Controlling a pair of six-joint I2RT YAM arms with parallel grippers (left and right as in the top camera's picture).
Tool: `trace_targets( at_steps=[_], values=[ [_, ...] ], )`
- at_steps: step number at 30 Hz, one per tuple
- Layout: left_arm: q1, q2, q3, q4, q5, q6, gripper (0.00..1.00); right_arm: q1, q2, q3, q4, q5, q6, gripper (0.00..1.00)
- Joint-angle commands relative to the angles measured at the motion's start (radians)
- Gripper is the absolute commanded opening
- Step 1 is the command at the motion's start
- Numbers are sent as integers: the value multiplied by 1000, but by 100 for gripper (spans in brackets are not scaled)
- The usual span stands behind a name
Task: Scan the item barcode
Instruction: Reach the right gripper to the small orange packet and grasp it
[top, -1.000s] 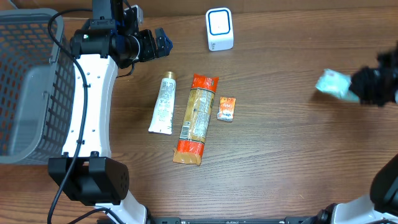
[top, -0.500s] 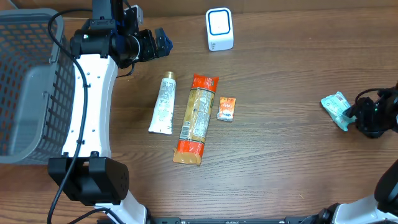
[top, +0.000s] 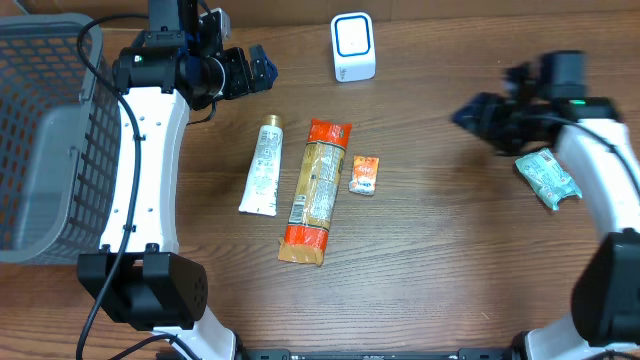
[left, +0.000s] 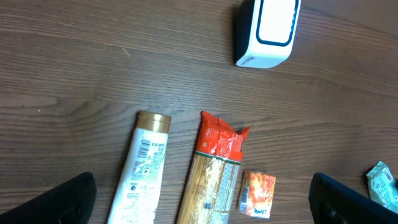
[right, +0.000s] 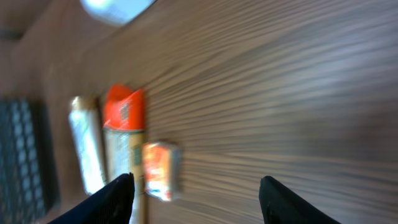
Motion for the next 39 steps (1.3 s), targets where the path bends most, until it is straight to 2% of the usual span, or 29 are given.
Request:
trace_targets(
  at_steps=[1, 6, 10, 16, 23, 27, 28, 29, 35, 39],
  values=[
    [-2, 1, 2, 1, 0, 20, 100, 128, 84, -11, 43, 25, 122, 66],
    [-2, 1, 2, 1, 0, 20, 100, 276, 203, -11, 127, 46, 194, 66],
    [-2, 1, 2, 1, 0, 20, 100, 319, 253, -11, 126, 51, 208, 63],
    [-2, 1, 2, 1, 0, 20, 100, 350, 268, -11, 112, 49, 208, 52],
    [-2, 1, 2, 1, 0, 20, 100, 388, 268, -42, 116, 120, 278, 36],
    [-2, 1, 2, 1, 0, 20, 100, 388, 268, -72, 156, 119, 282, 19],
    [-2, 1, 2, 1, 0, 20, 100, 388, 268, -72, 163, 116, 282, 10],
    [-2, 1, 2, 1, 0, 20, 100, 388, 267, -72, 182, 92, 281, 4],
    [-2, 1, 2, 1, 0, 20, 100, 336, 210, -38, 252, -266, 134, 4],
    [-2, 1, 2, 1, 0, 20, 100, 247, 78, -29, 292, -571, 59, 4]
  ],
)
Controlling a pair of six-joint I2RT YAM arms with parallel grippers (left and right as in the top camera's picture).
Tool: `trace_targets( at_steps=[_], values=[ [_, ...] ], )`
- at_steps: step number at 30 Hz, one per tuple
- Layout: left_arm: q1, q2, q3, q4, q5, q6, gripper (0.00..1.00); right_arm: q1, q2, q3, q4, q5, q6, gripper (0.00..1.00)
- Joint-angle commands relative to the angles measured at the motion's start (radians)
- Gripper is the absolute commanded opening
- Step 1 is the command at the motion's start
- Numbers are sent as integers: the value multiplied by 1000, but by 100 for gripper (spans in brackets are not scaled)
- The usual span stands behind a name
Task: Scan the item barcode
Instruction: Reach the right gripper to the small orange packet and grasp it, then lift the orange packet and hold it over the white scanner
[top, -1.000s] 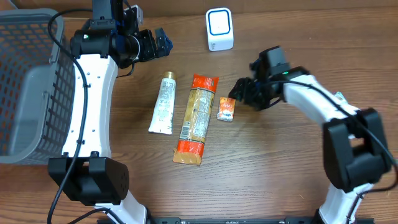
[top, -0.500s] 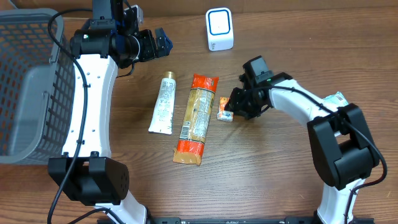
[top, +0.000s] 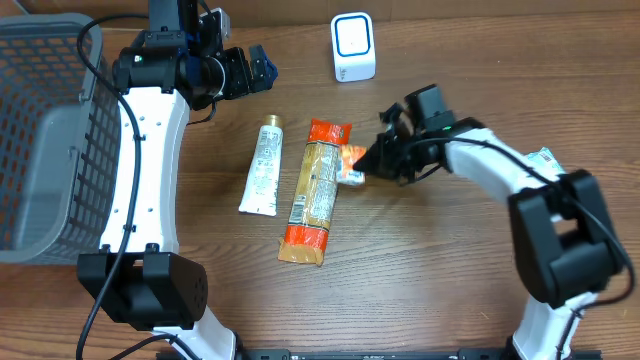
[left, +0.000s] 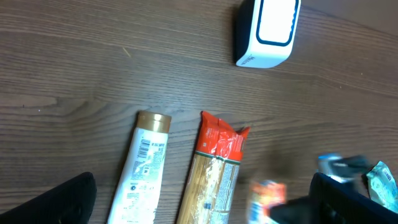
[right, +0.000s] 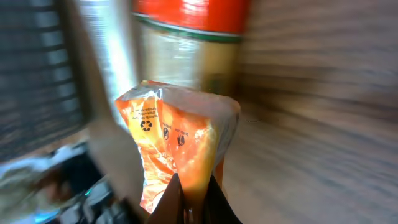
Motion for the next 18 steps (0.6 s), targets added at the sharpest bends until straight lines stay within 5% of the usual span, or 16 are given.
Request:
trace_targets(
  at_steps=[1, 9, 18],
  values=[
    [-2, 1, 2, 1, 0, 20, 100, -82, -168, 28, 42, -346, -82, 4],
    [-2, 1, 2, 1, 0, 20, 100, -175, -336, 28, 180, -638, 26, 3],
    [-2, 1, 2, 1, 0, 20, 100, -202, -433, 28, 535, -635, 425, 4]
  ],
)
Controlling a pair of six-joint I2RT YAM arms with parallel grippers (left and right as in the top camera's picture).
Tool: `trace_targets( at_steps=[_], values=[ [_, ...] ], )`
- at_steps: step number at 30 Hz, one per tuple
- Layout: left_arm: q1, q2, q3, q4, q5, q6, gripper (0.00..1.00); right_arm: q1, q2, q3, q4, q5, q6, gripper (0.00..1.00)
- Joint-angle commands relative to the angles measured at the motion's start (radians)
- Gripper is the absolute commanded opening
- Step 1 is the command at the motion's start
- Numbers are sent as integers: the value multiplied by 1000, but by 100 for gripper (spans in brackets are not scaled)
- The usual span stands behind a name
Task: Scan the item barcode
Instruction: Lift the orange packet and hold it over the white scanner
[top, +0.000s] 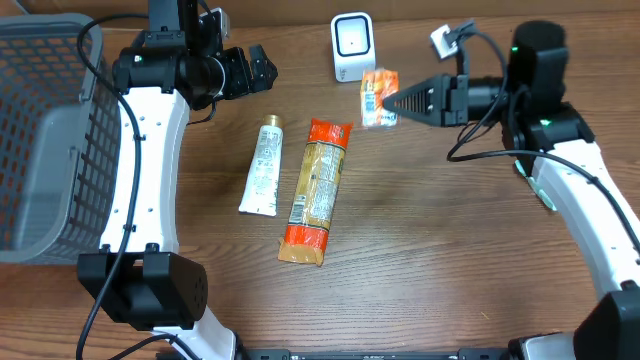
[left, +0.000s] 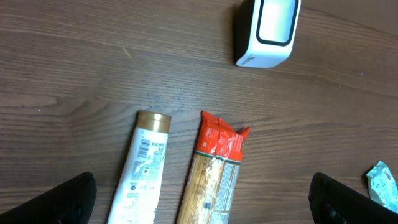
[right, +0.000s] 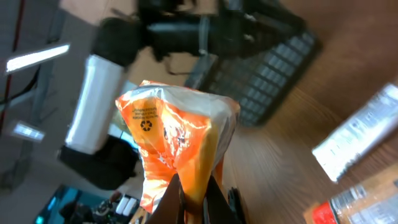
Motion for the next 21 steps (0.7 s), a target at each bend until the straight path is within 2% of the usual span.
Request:
trace_targets(
  at_steps=[1, 7, 9, 13, 16, 21],
  values=[
    [-2, 1, 2, 1, 1, 20, 100, -7, -34, 17, 80, -29, 212, 4],
    [-2, 1, 2, 1, 1, 20, 100, -9, -10, 17, 51, 72, 183, 4],
    [-2, 1, 2, 1, 1, 20, 100, -6, 2, 17, -62, 167, 95, 4],
    [-2, 1, 2, 1, 1, 20, 100, 30, 9, 17, -383, 529, -106, 4],
    [-2, 1, 2, 1, 1, 20, 100, 75, 10, 47, -521, 779, -187, 4],
    [-2, 1, 2, 1, 1, 20, 100, 132, 57, 259, -744, 1185, -321, 4]
  ],
)
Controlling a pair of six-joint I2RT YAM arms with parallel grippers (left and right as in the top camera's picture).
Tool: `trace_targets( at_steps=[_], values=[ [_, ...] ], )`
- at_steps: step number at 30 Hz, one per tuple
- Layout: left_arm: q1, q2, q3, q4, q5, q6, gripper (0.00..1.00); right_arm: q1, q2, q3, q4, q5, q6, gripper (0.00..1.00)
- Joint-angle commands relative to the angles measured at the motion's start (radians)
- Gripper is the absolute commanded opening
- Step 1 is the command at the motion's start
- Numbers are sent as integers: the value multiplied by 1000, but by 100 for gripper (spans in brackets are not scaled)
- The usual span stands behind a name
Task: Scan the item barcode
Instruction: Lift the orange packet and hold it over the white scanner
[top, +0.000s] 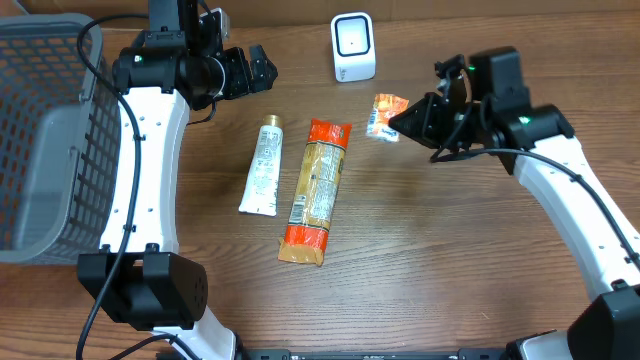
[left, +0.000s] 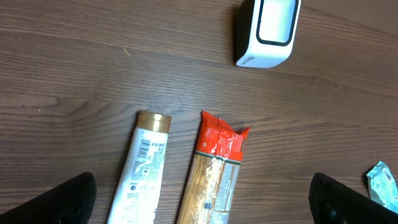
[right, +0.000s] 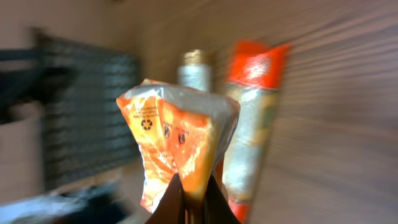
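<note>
My right gripper (top: 400, 121) is shut on a small orange packet (top: 382, 114), holding it off the table just right of and below the white barcode scanner (top: 352, 47). In the right wrist view the orange packet (right: 177, 146) fills the middle, pinched at its lower edge between the fingers. My left gripper (top: 262, 68) hangs open at the back left, high over the table; only its dark fingertips (left: 71, 199) show at the bottom corners of its wrist view, with nothing between them. The scanner (left: 267, 31) stands at the top there.
A white tube (top: 262, 166) and a long pasta bag with red ends (top: 316, 190) lie side by side mid-table. A grey wire basket (top: 45, 130) stands at the far left. A pale green packet (left: 382, 180) lies at the right.
My right gripper, still shut on the orange packet, has dropped lower and moved a little toward the front, from beside the scanner to below and right of it. The left arm is unchanged.
At first my right gripper was open at the far right and the orange packet lay beside the pasta bag. Then the gripper was shut on the packet at the table. Later it held the packet up near the scanner, and now a bit lower.
</note>
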Motion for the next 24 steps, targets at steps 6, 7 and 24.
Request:
trace_targets(
  at_steps=[6, 7, 24],
  values=[
    [-2, 1, 2, 2, 0, 20, 100, 84, 280, 576, -159, 670, -326, 4],
    [-2, 1, 2, 2, 0, 20, 100, 92, 321, 622, -151, 714, -349, 4],
    [-2, 1, 2, 2, 0, 20, 100, 229, 819, 699, 647, 1085, -1276, 4]
  ],
)
